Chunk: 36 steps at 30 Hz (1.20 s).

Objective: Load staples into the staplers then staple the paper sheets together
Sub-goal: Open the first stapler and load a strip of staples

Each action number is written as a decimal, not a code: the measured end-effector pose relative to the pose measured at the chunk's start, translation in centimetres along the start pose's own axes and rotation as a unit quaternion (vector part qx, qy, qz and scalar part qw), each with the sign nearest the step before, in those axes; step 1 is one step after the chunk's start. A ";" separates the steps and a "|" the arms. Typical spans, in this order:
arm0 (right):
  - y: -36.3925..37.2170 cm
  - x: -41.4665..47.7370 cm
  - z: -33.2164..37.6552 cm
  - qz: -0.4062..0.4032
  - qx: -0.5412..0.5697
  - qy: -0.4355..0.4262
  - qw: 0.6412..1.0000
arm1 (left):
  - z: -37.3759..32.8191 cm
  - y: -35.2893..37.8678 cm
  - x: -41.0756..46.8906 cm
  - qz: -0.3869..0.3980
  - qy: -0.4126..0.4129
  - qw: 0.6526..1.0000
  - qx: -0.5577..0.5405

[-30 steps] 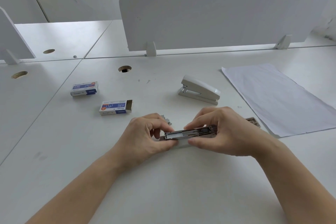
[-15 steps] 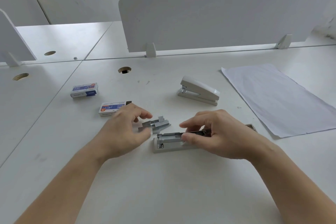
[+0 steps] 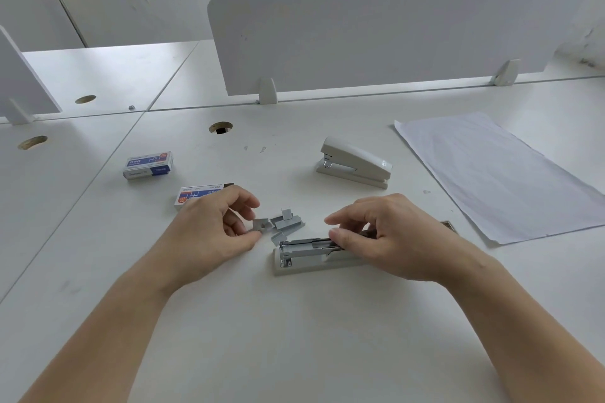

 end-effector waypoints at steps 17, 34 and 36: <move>0.3 0.2 -0.1 -0.008 -0.008 -0.015 1.000 | -1.4 2.7 0.9 -0.020 -0.034 0.998 0.039; 0.7 0.5 0.5 -0.140 0.105 -0.130 0.976 | -3.9 2.2 0.5 -0.082 -0.037 0.953 -0.289; 0.7 0.5 0.5 -0.141 0.105 -0.136 0.975 | -4.0 2.3 0.5 -0.078 -0.032 0.947 -0.309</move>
Point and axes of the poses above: each hand's wrist, its own x-axis towards the middle knuckle, its own y-axis out of the palm, z = x × y, the point moved 1 cm from there along x, towards the middle knuckle, and after that the axes turned 11 degrees about y, right-handed, at the moved point
